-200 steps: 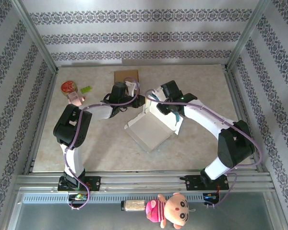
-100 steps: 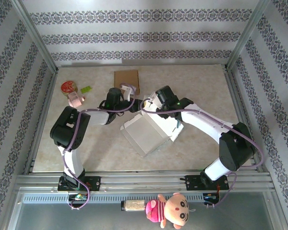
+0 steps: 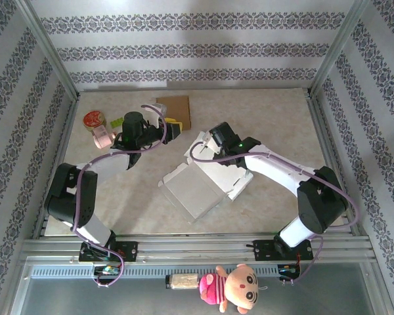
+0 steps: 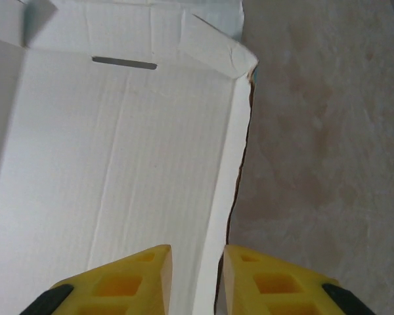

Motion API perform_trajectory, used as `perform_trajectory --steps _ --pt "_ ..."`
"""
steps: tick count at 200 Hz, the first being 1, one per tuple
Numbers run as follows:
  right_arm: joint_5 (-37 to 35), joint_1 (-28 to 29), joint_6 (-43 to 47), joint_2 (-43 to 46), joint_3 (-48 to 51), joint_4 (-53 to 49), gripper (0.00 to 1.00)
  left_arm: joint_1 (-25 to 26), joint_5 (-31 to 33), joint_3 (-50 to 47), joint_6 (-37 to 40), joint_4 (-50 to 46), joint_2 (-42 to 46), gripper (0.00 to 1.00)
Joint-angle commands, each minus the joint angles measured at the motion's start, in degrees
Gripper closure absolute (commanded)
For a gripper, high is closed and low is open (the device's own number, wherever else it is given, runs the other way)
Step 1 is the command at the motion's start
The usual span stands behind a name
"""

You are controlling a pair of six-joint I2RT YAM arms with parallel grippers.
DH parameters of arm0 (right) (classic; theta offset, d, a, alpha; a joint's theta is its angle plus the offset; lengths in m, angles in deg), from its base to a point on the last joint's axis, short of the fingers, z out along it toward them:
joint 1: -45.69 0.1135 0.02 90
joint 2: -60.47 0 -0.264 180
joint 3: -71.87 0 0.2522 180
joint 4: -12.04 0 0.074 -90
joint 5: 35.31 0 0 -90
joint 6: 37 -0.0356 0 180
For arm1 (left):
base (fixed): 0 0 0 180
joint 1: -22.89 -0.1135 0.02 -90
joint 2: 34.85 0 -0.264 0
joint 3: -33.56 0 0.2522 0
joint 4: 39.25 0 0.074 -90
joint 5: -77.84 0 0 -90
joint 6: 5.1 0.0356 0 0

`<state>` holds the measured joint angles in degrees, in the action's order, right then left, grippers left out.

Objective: Fold the paper box

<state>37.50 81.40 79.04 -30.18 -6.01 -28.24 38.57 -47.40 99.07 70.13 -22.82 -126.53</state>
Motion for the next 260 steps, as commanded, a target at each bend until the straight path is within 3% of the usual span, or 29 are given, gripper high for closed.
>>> perform_trajectory --steps 1,13,39,50,68,88,102,139,162,214,260 --pt "-1.44 -0.28 1.99 -1.68 -0.95 -0.47 0.8 0.13 2.55 0.77 4.16 -6.96 1.38 0.57" --pt "-2.27 -0.34 2.74 -2.69 -1.65 -0.63 1.0 0.11 2.69 0.4 3.63 -6.42 1.33 0.57" --pt "-5.21 -0.42 4.69 -4.56 -2.73 -1.18 1.0 0.07 3.03 -0.15 1.91 -6.22 1.03 0.57" --pt "-3.07 -1.75 3.69 -5.44 -3.91 -3.66 0.87 0.09 3.32 0.63 1.66 -8.56 1.19 0.57" --pt "7.43 -6.86 -4.77 -8.58 -9.39 -13.52 0.65 0.2 3.88 2.14 1.76 -13.68 1.58 0.57" --pt "20.8 -13.84 -14.27 -14.83 -16.85 -23.72 0.49 0.46 3.99 4.43 2.29 -20.48 2.36 0.57" --pt "25.99 -16.32 -16.81 -17.56 -18.22 -24.89 0.44 0.67 3.61 5.33 2.66 -24.29 3.05 0.57" --pt "27.81 -18.19 -18.51 -22.16 -20.88 -23.88 0.4 1.25 1.03 6.32 4.11 -31.1 5.01 0.56" --pt "26.46 -18.06 -17.45 -25.39 -23.42 -24.53 0.47 1.31 0.84 5.06 3.87 -31.38 6.42 0.54" --pt "20.19 -16.42 -13.92 -25.99 -23.66 -23.56 0.84 1.38 1.66 5.03 3.65 -31.95 6.69 0.51" --pt "1.45 -9.25 -1.19 -14.66 -18.72 -15.71 0.98 1.37 4.57 7.51 2.37 -34.01 6.13 0.49"
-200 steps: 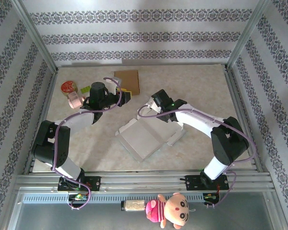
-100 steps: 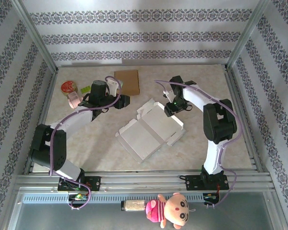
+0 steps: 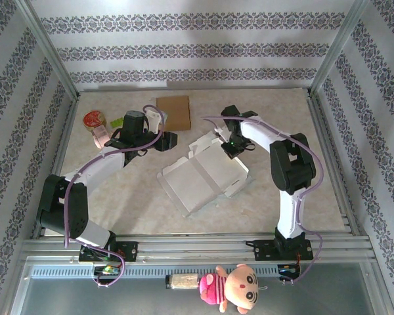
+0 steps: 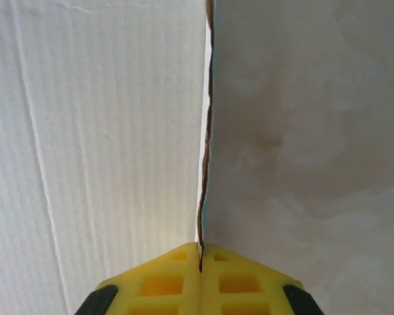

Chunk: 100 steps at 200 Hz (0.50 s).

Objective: Fold the paper box

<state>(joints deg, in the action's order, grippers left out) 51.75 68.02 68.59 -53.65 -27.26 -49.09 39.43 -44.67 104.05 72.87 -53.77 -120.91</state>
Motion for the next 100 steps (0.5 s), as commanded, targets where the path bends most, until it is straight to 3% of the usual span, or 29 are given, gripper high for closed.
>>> perform_trajectory --steps 1,41,78,100 --pt "-13.46 4.3 9.66 9.17 2.77 5.65 0.98 0.52 1.92 2.61 -0.36 -3.09 0.53 0.49" --pt "-32.74 10.53 32.51 21.19 14.95 32.44 0.96 0.38 8.95 5.18 -1.17 -4.51 -0.19 0.46" --pt "-40.51 13.58 54.89 23.48 26.2 61.75 0.94 0.25 9.95 8.33 -2.63 -4.26 -3.98 0.46" --pt "-42.24 14.66 63.11 21.65 30.69 75.16 0.95 0.12 9.21 10.31 -1.39 -3.54 -7.56 0.48"
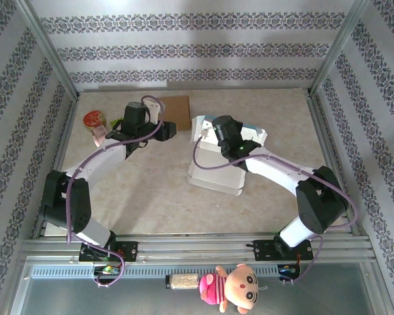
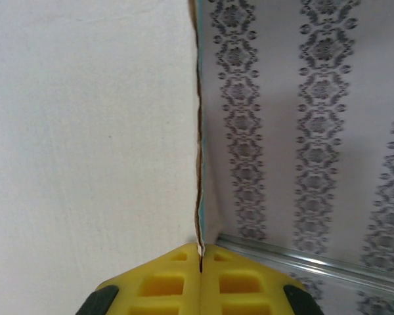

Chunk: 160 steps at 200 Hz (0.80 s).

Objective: Fold the paper box

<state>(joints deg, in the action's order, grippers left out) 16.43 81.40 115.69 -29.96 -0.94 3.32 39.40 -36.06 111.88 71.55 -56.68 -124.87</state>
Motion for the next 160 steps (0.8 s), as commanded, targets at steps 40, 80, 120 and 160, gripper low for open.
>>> perform_trajectory --steps 40,80,120,160 --pt "-8.12 2.01 22.66 -8.31 8.31 37.34 0.95 0.08 -12.12 6.95 13.15 -0.26 -13.46 0.56" --pt "-5.37 2.05 20.38 -8.81 9.39 35.97 0.95 0.09 -12.57 9.7 27.76 -1.47 -18.12 0.59" --pt "-5.19 2.01 19.75 -8.44 9.48 35.02 0.94 0.18 -14.57 16.25 35.46 -6.04 -24.7 0.62" --pt "-5.38 2.08 18.04 -8.36 9.58 34.32 0.94 1.48 -22.68 19.5 39.13 -8.23 -28.32 0.62"
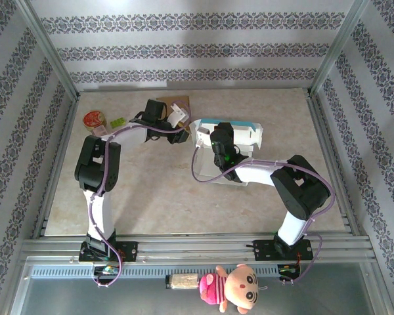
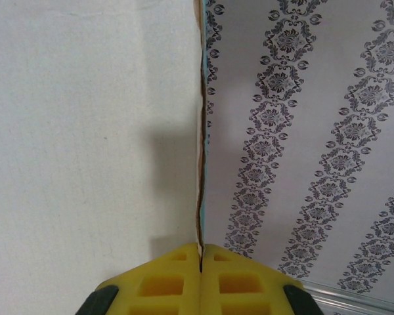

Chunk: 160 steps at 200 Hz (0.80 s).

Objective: Fold the paper box

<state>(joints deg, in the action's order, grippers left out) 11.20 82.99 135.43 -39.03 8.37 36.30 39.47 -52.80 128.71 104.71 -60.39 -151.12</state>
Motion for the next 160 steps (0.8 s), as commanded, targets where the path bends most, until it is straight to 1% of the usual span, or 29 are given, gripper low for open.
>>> perform_trajectory --steps 1,32,67,97,125,160 --pt "-0.13 0.45 -1.72 0.71 0.26 1.3 0.94 1.43 -5.94 2.74 6.0 -4.63 -2.14 0.63" --pt "-0.33 0.55 -2.54 0.63 -0.1 0.81 0.94 2.49 -8.7 3.45 4.77 -2.68 -3.31 0.63" --pt "-0.46 0.65 -3.15 0.54 -0.5 0.3 0.94 3.51 -8.76 4.0 3.86 -0.55 -3.35 0.69" --pt "-0.72 0.76 -4.39 0.45 -0.48 0.03 0.94 3.65 -9.7 2.95 0.56 3.44 -3.52 0.72" --pt "-0.1 0.89 -5.26 -0.18 1.7 1.25 0.94 3.94 -7.15 0.69 -2.38 8.71 -4.32 0.72" --pt "-0.46 0.91 -4.03 -2.39 4.96 4.52 0.95 3.92 -6.83 -1.04 -3.92 13.31 -5.41 0.74"
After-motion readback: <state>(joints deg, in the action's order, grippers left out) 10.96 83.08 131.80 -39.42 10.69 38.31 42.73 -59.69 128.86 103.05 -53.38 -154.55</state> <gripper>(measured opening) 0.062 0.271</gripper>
